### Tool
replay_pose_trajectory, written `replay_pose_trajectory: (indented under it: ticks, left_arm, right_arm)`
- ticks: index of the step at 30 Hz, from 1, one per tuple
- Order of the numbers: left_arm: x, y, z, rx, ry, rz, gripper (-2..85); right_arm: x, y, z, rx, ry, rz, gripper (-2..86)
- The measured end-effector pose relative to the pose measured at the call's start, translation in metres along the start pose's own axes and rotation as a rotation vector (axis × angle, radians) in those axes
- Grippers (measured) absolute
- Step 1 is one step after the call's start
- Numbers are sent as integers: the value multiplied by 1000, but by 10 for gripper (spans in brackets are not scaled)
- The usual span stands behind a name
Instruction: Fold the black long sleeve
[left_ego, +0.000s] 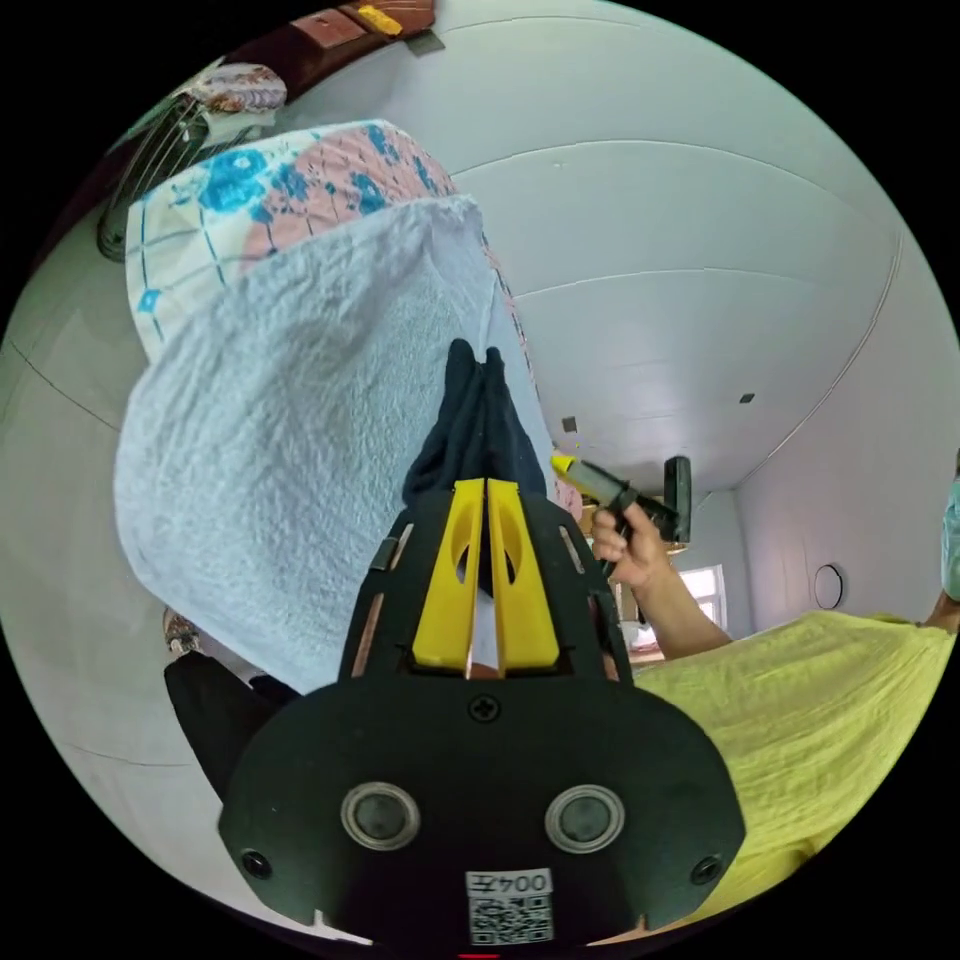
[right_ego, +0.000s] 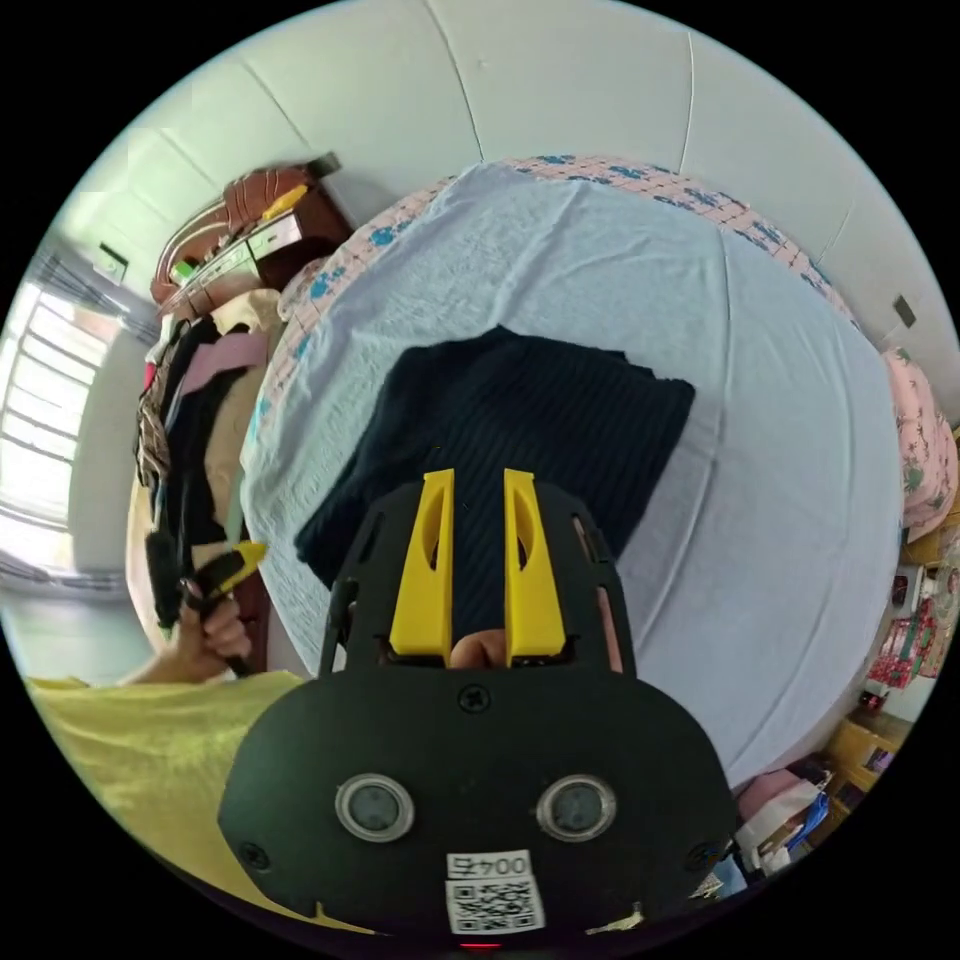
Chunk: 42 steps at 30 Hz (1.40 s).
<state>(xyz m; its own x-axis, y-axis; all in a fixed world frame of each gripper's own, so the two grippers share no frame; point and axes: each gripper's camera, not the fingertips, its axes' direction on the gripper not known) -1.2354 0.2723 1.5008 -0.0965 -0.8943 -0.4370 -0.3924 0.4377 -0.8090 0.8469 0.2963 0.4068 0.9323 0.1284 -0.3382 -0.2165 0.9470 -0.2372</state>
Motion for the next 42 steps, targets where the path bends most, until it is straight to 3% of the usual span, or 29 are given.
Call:
replay_pose_trajectory:
  ticks: [4, 9, 14, 19, 29, 42]
  left_arm:
    - [37, -19, -5, -9, -87, 165, 42]
    - [72, -50, 55, -217, -196, 334, 80]
    - [90, -24, 56, -240, -362, 496, 87]
    - [74, -5, 59, -271, -393, 507, 91]
    - [75, -5, 78, -343, -414, 528, 85]
    - [85, 5, 81, -335, -435, 525, 68]
  right_arm:
    - [-6, 48, 32, -14, -10, -6, 87]
    - [-35, 80, 74, -20, -61, -13, 95]
    - [-65, 82, 94, 4, -92, -81, 85]
    - [-108, 43, 123, 11, -42, -189, 107]
    - [-186, 0, 233, -93, 339, -265, 135]
    - [-158, 11, 238, -82, 183, -110, 94]
